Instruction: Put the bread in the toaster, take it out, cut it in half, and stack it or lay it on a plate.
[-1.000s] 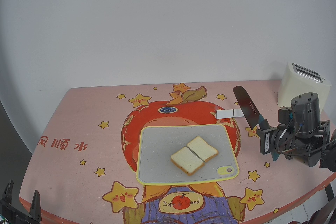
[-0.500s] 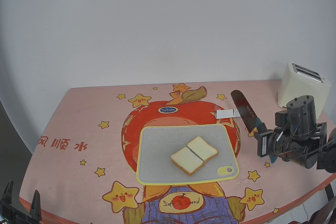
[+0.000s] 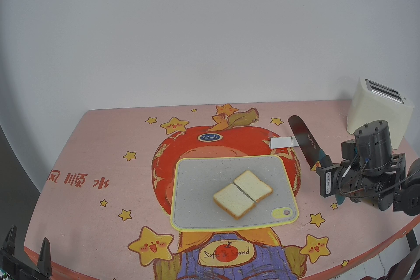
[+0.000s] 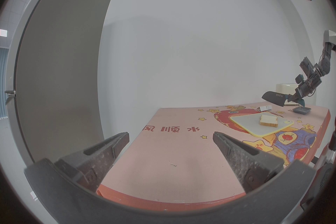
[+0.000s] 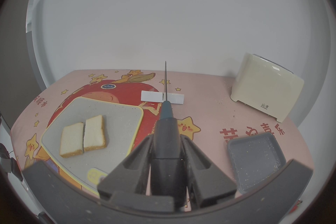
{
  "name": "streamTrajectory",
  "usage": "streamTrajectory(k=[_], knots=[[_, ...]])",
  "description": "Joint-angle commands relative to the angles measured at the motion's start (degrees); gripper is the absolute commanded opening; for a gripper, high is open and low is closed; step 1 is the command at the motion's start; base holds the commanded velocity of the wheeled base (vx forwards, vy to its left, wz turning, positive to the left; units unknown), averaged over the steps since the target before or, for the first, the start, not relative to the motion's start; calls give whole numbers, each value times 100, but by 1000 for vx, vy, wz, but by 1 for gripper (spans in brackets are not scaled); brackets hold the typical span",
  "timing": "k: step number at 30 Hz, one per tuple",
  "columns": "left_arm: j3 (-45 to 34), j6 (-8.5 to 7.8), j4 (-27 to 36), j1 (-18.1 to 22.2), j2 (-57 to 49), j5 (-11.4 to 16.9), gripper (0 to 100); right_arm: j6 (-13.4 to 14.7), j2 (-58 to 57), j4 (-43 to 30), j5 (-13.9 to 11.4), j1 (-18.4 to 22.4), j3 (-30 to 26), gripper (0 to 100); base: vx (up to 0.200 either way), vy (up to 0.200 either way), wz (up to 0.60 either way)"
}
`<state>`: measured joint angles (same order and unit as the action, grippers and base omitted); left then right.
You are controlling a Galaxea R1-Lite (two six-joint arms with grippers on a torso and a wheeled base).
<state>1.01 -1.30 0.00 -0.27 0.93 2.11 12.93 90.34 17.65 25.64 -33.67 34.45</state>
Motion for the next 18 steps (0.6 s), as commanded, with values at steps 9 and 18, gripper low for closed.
streamTrajectory(k=[9,18], knots=[[-92,-1,0,0,4,0,100,-10,-17,1,3,1,18,0,0,0,0],[-92,-1,0,0,4,0,100,-1,1,1,3,-17,9,0,0,0,0]])
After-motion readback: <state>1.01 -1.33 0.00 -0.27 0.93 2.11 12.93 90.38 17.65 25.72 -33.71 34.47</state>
